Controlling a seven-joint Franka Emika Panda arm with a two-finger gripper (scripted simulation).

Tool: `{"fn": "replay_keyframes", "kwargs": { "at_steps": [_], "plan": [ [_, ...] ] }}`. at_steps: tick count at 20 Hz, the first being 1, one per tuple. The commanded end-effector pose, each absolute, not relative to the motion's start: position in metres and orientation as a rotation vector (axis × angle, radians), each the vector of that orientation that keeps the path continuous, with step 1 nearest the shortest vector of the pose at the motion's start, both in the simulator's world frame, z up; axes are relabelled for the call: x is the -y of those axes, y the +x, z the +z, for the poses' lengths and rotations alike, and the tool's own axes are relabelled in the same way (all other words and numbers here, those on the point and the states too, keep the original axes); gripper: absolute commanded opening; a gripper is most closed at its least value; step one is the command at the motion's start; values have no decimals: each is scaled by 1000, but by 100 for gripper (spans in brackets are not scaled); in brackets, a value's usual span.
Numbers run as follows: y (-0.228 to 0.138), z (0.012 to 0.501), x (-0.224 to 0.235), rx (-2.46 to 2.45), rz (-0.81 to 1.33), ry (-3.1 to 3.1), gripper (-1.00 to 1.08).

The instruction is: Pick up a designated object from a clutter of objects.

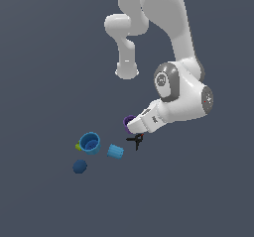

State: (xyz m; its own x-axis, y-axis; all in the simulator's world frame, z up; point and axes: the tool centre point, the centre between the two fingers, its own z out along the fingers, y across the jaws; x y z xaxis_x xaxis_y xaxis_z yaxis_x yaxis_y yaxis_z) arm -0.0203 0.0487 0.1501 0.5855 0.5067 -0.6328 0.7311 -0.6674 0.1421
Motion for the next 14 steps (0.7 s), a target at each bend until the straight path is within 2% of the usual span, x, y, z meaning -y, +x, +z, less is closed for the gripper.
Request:
{"fn": "replay_keyframes", "kwargs": {
  "at_steps": [1,14],
  "plan": [
    [-23,131,-52,-1088,-879,2302,108],
    [-35,59,-68,-1362,-1186,1728,108]
  ]
}}
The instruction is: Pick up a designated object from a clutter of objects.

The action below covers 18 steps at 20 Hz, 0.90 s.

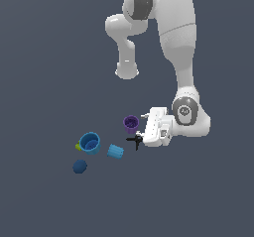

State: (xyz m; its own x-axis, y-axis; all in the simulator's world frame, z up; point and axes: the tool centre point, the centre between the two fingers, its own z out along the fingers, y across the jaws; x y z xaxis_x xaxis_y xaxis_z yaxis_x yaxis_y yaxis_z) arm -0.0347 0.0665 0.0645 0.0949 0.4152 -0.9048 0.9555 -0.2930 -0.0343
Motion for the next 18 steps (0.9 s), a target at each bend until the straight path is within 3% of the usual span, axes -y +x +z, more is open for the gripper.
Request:
{"fn": "replay_keyframes", "kwargs": {
  "at_steps": [1,18],
  "plan": [
    [-35,56,-68,-1371,-1197,1701,108],
    [-42,38,-56,-1402,-1243,1588,108]
  ]
}}
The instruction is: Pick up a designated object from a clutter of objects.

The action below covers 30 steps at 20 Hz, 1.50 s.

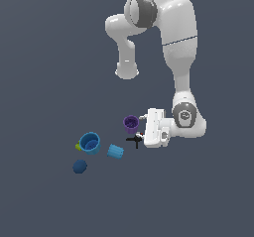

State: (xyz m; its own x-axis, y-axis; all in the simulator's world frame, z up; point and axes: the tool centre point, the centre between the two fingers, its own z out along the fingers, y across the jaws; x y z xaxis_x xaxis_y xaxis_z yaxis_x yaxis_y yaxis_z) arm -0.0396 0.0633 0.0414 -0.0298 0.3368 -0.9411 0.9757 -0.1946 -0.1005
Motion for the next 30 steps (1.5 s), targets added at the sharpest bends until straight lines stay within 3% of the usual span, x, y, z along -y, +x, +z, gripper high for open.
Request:
{"fn": "replay_keyframes", "kwargs": {
  "at_steps": [1,6,7,21,30],
  "plan": [
    [-43,37,-53,-1403,-1244,1588,108],
    [-45,34,-45,-1404,-1245,1586,108],
    [-45,34,-45,-1404,-1245,1586,-100],
    [-42,44,-57,-1412,-1221,1587,-100],
    [-50,94,-88,-1412,-1225,1586,-100]
  ]
}}
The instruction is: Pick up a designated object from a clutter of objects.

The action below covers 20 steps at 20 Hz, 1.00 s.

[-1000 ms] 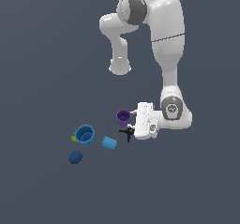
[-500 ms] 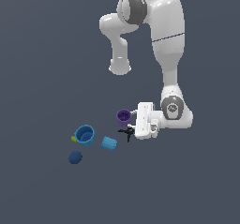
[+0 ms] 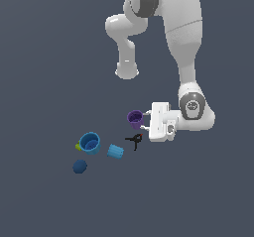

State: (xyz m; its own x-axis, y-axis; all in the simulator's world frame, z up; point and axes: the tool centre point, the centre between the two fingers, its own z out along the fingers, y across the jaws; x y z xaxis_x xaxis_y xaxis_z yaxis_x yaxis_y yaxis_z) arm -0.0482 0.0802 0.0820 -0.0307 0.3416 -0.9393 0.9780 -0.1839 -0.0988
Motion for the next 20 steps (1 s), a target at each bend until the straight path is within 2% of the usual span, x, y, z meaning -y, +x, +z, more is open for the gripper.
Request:
{"fn": "replay_keyframes", "kwargs": {
  "at_steps": [1,20],
  "plan": [
    [-51,103,-93,-1412,-1226,1586,-100],
    [-74,293,-211,-1412,-1240,1588,-100]
  ]
}}
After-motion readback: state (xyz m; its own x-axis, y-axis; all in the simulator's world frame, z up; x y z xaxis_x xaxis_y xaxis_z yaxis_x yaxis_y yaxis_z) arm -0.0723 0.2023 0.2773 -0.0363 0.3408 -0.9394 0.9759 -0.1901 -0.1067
